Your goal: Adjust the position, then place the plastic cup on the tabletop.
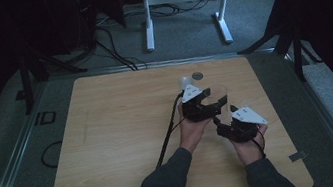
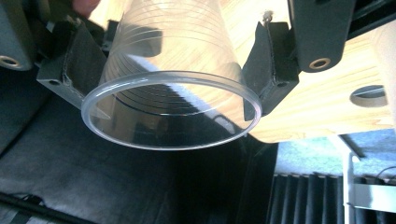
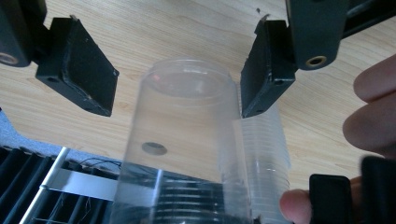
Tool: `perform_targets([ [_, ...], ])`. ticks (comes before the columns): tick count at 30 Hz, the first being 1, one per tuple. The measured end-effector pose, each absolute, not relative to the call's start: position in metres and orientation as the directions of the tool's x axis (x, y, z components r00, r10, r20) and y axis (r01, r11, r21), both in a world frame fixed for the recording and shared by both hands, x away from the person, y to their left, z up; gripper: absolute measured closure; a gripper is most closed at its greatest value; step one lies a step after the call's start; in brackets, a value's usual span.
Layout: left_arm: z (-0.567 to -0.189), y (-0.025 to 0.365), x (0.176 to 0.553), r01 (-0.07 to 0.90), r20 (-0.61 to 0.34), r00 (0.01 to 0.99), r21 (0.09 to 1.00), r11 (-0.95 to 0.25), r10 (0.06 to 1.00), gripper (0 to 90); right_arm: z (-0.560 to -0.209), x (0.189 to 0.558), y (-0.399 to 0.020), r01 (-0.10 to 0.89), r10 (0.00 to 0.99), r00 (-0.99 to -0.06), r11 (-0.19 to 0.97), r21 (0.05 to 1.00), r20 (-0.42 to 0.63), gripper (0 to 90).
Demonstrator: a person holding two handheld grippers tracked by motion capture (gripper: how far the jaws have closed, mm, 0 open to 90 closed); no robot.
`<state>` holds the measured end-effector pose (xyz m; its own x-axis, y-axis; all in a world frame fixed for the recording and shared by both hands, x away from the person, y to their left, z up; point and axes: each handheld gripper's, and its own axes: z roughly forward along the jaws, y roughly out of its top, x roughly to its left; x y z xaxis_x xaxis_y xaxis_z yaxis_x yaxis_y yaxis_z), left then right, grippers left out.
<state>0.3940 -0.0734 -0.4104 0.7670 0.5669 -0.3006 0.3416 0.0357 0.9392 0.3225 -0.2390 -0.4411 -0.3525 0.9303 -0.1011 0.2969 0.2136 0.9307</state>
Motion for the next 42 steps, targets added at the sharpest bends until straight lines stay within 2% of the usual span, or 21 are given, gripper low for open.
perform_targets([
  [7,-0.413,-0.071,0.395,0.345,-0.301,0.756,0.938,0.037,0.581,27.5,-0.441,0.321,-0.240,0.289,0.928,-0.358,0.216,0.933,-0.104,26.6],
  [25,-0.411,-0.071,0.389,0.282,-0.204,0.744,0.959,-0.022,0.636,27.6,-0.439,0.316,-0.248,0.282,0.934,-0.345,0.201,0.938,-0.097,26.1],
  [42,-0.408,-0.070,0.383,0.236,-0.143,0.746,0.970,-0.058,0.650,27.6,-0.438,0.317,-0.256,0.281,0.943,-0.322,0.179,0.943,-0.083,25.9],
])
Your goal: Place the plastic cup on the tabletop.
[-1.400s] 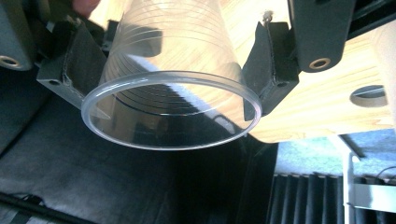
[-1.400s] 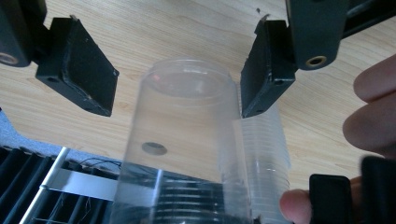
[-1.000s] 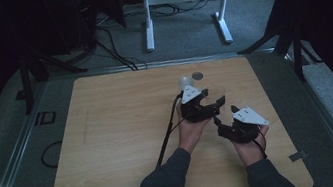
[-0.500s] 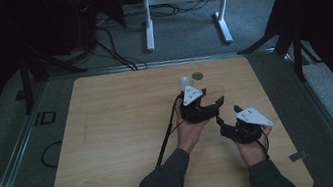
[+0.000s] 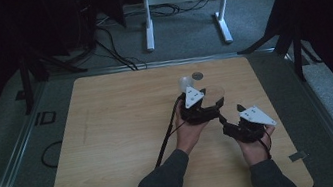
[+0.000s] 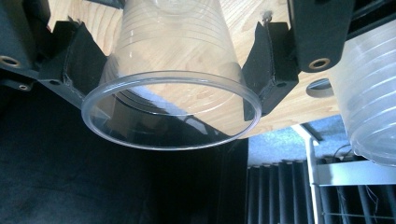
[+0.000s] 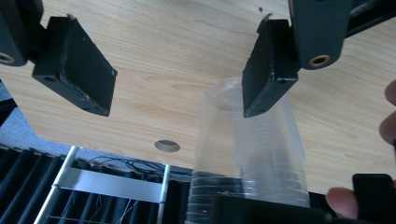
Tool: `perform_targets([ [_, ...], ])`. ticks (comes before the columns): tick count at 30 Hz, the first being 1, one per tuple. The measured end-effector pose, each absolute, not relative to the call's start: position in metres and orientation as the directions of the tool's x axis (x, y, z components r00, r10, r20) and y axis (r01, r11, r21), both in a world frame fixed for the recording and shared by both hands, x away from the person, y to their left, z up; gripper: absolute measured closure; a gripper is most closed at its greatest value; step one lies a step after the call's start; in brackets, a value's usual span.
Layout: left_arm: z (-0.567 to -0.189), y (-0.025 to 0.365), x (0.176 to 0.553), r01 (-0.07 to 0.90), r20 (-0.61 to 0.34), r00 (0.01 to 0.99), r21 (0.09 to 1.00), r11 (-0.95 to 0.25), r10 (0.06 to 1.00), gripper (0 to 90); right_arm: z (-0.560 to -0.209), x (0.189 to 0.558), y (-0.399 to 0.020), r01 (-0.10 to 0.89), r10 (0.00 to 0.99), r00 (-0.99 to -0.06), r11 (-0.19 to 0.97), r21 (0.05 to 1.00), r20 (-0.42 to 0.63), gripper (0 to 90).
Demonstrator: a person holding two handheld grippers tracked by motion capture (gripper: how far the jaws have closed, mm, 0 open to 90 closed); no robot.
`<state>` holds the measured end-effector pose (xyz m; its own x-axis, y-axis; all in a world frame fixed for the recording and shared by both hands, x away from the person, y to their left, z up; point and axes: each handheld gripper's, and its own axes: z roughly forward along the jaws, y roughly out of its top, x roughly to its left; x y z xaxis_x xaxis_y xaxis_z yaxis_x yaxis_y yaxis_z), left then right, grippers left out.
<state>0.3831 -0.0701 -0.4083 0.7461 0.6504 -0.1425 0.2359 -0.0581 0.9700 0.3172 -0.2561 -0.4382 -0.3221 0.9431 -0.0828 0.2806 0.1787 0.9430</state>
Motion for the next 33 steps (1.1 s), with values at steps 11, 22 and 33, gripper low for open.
perform_targets([
  [11,-0.407,-0.065,0.381,0.229,-0.137,0.745,0.972,-0.057,0.653,27.6,-0.438,0.317,-0.260,0.284,0.949,-0.306,0.164,0.945,-0.073,25.9],
  [22,-0.407,-0.062,0.377,0.218,-0.120,0.747,0.973,-0.070,0.653,27.6,-0.438,0.318,-0.265,0.291,0.956,-0.286,0.145,0.946,-0.059,25.9],
  [33,-0.411,-0.057,0.373,0.213,-0.110,0.750,0.974,-0.081,0.653,27.6,-0.438,0.318,-0.266,0.294,0.958,-0.281,0.142,0.945,-0.056,25.9],
])
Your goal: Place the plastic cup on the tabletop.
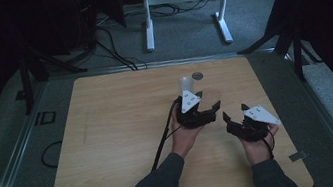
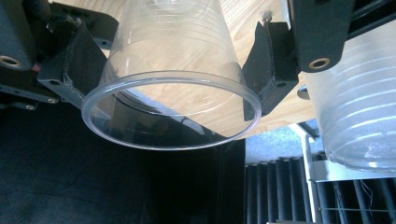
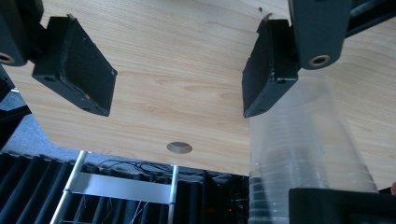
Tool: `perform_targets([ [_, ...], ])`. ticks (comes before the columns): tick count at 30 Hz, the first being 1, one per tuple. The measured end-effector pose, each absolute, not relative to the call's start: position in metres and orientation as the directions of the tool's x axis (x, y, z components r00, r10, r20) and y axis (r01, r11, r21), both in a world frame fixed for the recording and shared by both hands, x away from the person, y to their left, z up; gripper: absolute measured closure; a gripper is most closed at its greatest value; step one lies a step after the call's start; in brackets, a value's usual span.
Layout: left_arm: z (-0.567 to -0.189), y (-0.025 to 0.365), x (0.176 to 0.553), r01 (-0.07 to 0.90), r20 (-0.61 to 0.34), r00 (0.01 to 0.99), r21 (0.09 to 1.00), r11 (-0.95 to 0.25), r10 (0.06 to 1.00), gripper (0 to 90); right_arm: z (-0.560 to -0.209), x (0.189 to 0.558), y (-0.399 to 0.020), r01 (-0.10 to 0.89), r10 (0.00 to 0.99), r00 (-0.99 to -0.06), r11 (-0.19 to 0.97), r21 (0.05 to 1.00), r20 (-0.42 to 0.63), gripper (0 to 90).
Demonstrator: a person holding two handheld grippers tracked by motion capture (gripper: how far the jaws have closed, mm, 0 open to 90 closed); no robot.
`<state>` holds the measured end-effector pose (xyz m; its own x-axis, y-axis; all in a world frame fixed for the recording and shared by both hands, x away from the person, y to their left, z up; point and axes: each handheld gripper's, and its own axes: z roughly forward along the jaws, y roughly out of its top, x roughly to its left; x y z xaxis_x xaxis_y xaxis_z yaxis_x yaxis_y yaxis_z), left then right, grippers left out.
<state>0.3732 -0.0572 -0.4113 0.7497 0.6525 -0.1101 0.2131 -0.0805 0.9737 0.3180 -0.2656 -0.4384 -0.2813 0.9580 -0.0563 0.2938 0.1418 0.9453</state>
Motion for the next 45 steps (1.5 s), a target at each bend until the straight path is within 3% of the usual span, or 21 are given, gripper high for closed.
perform_targets([
  [45,-0.445,-0.025,0.366,0.215,-0.077,0.722,0.970,-0.117,0.688,27.6,-0.438,0.318,-0.268,0.292,0.960,-0.276,0.139,0.946,-0.056,25.9],
])
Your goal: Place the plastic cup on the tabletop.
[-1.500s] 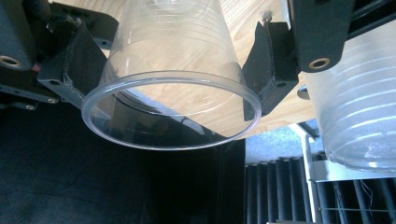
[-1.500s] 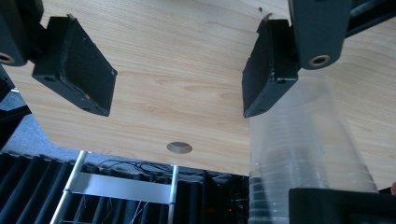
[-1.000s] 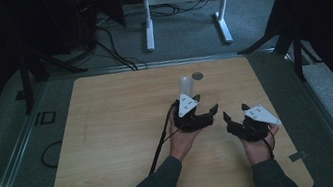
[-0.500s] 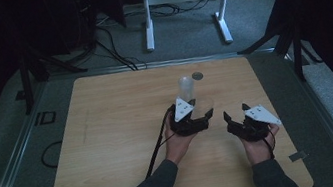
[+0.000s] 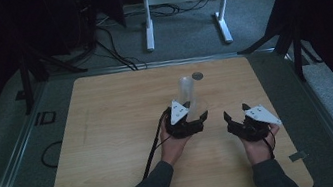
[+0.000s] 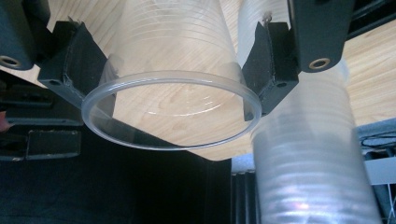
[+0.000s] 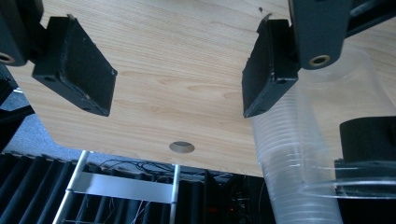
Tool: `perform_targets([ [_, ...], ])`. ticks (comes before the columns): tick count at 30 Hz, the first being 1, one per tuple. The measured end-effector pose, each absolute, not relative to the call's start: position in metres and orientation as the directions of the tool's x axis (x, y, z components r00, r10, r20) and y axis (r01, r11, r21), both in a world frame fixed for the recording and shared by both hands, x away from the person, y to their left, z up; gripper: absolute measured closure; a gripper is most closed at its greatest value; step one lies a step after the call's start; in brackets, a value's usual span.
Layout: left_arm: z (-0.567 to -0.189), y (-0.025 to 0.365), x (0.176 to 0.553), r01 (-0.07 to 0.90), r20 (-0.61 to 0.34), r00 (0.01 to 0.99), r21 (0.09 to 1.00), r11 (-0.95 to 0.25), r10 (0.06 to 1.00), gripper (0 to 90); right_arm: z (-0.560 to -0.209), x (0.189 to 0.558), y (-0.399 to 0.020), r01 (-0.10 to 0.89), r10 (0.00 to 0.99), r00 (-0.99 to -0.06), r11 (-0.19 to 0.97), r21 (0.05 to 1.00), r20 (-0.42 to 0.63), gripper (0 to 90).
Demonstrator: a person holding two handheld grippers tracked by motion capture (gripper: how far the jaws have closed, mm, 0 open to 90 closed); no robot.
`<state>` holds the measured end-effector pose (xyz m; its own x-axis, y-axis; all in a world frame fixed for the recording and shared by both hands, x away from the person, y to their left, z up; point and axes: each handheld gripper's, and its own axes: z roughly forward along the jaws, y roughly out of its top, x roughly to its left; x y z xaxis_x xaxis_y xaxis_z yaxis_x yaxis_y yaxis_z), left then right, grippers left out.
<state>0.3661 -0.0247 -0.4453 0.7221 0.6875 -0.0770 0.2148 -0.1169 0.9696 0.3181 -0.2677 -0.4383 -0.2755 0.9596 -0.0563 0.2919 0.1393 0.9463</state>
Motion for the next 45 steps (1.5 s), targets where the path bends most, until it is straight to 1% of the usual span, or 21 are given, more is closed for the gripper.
perform_targets([
  [20,-0.464,-0.007,0.364,0.212,-0.043,0.691,0.967,-0.145,0.722,27.5,-0.438,0.318,-0.268,0.292,0.960,-0.276,0.139,0.946,-0.056,25.9],
  [36,-0.476,0.013,0.366,0.228,-0.044,0.654,0.964,-0.141,0.755,27.4,-0.438,0.318,-0.267,0.290,0.960,-0.275,0.140,0.947,-0.058,25.9],
  [45,-0.479,0.016,0.367,0.235,-0.050,0.649,0.962,-0.138,0.759,27.2,-0.438,0.318,-0.267,0.290,0.959,-0.276,0.141,0.947,-0.059,25.9],
])
